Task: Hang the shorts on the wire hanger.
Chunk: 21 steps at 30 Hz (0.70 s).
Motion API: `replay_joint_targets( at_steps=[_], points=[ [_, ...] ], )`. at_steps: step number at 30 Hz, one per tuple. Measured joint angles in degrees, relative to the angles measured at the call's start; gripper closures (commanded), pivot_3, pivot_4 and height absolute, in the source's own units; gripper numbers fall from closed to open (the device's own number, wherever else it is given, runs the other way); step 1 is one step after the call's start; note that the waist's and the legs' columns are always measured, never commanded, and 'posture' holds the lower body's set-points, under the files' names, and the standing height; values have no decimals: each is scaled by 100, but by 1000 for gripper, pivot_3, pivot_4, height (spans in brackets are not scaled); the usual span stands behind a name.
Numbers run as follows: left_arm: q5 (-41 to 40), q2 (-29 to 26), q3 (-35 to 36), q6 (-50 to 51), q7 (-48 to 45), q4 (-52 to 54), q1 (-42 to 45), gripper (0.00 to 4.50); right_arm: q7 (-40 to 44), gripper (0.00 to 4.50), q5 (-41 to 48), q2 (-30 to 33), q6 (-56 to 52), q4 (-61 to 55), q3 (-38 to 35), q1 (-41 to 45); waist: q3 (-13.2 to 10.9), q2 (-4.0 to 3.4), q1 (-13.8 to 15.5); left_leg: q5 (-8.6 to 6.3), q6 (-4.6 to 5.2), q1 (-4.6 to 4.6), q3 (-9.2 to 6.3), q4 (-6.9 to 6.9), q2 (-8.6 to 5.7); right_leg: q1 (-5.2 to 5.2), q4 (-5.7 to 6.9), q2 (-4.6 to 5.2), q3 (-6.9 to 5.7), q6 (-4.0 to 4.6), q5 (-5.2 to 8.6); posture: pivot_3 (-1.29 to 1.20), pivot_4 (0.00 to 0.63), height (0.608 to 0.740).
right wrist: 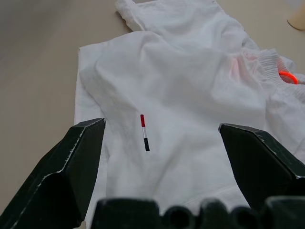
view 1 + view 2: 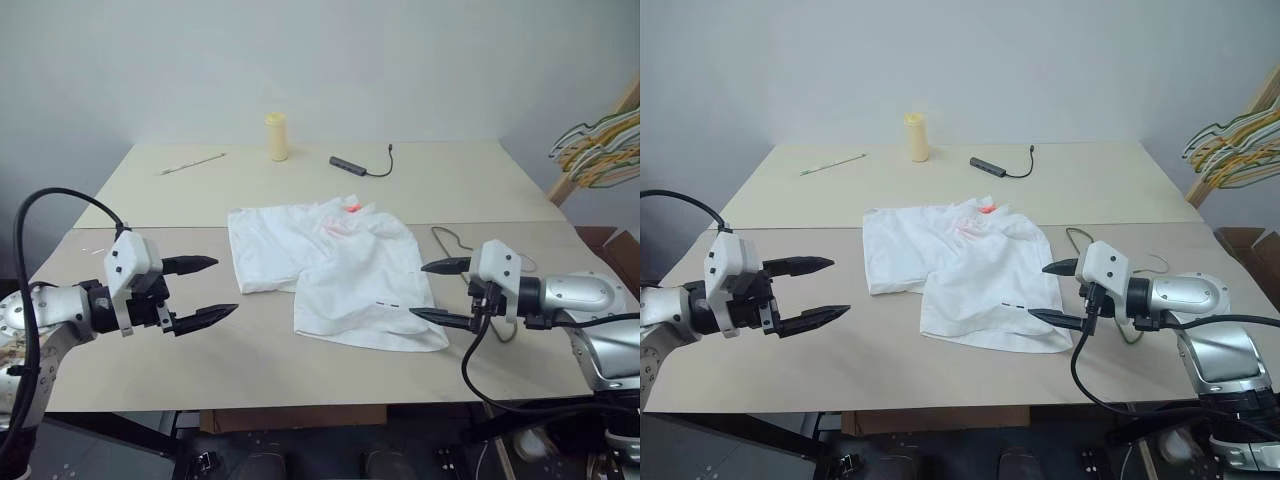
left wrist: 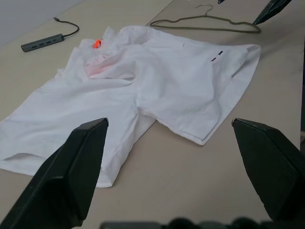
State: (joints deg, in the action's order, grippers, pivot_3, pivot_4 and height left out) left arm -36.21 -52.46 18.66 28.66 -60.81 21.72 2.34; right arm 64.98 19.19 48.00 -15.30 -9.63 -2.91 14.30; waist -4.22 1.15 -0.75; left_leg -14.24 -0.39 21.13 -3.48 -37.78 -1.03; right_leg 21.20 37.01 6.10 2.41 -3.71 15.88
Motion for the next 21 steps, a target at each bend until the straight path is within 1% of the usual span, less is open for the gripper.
replay_joint_targets(
  at_steps=[4, 11, 13, 18, 21],
  points=[
    [-154, 0, 42, 56, 14, 1, 120, 0, 1, 56, 1, 0, 0, 0, 0, -1, 0, 1, 2, 0, 0, 0, 0, 0, 0, 0, 0, 0, 0, 0, 0, 8, 40, 740],
    [-158, -12, 50, 40, 34, 11, 125, 0, 0, 56, -5, 0, 5, 0, 1, -1, -1, 1, 0, -1, 1, 0, 1, 0, 0, 0, 0, 0, 1, 0, 0, 10, 37, 740],
    [-118, -12, 45, 40, 75, 58, 105, 0, -5, 56, -183, 0, 204, 6, 73, 2, -1, 1, 0, -1, 1, 0, 2, 0, 0, 0, 0, 0, 1, 0, 0, 7, 39, 740],
    [-94, -7, 14, 40, 149, 220, 96, 0, -39, 56, -1089, 16, 1182, 301, 643, 50, -3, 1, 0, -1, 0, 0, 5, 0, 0, 1, 0, 0, 2, 0, 0, -1, 48, 740],
    [-74, -4, -24, 40, 173, 229, 61, 0, -58, 56, -1392, 15, 1533, 456, 817, 94, -8, 1, -1, -1, 0, 0, 5, 0, 0, 2, 0, 0, 2, 0, 0, -1, 49, 740]
  ],
)
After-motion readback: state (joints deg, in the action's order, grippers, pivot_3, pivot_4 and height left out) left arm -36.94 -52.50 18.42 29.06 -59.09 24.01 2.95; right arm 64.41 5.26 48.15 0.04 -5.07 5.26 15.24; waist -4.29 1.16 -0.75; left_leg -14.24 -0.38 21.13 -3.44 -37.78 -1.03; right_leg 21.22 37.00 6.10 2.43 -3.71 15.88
